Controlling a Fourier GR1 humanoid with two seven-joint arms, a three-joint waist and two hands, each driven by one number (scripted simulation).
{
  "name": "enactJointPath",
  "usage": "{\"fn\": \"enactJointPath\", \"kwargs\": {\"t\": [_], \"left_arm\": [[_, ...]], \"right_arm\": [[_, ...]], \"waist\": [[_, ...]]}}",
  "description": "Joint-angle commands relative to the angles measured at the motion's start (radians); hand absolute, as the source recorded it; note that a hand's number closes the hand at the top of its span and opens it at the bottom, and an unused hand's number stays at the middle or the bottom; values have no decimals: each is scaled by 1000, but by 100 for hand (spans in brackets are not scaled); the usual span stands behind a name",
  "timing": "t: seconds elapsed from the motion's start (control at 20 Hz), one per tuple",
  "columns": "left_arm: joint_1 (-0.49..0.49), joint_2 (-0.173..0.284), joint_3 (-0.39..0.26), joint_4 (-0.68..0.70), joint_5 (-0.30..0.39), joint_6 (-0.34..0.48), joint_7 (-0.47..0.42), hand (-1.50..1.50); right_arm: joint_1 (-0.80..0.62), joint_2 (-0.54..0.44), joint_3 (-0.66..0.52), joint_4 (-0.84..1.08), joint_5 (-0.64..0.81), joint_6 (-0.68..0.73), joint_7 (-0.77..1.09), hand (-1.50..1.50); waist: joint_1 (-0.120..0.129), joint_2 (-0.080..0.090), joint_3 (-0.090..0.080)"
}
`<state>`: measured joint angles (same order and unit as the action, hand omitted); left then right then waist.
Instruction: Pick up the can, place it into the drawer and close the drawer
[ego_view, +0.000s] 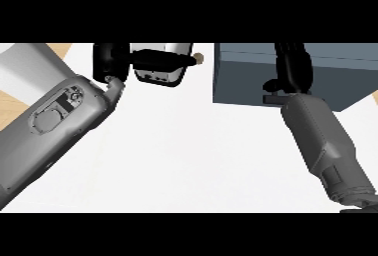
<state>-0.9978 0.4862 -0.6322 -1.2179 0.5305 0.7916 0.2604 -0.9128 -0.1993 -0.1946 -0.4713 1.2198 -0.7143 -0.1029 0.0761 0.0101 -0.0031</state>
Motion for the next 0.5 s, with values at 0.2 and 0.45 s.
{"fn": "enactJointPath", "kwargs": {"t": [0.2, 0.45], "left_arm": [[90, 32, 21, -54, -16, -31, -27, -150], [122, 65, 13, -148, -35, -16, 3, -150]], "right_arm": [[-172, 7, -32, 166, 11, -25, 33, -150], [-181, -27, -70, 202, -21, -37, -11, -150]], "waist": [[18, 22, 5], [33, 21, 6]]}}
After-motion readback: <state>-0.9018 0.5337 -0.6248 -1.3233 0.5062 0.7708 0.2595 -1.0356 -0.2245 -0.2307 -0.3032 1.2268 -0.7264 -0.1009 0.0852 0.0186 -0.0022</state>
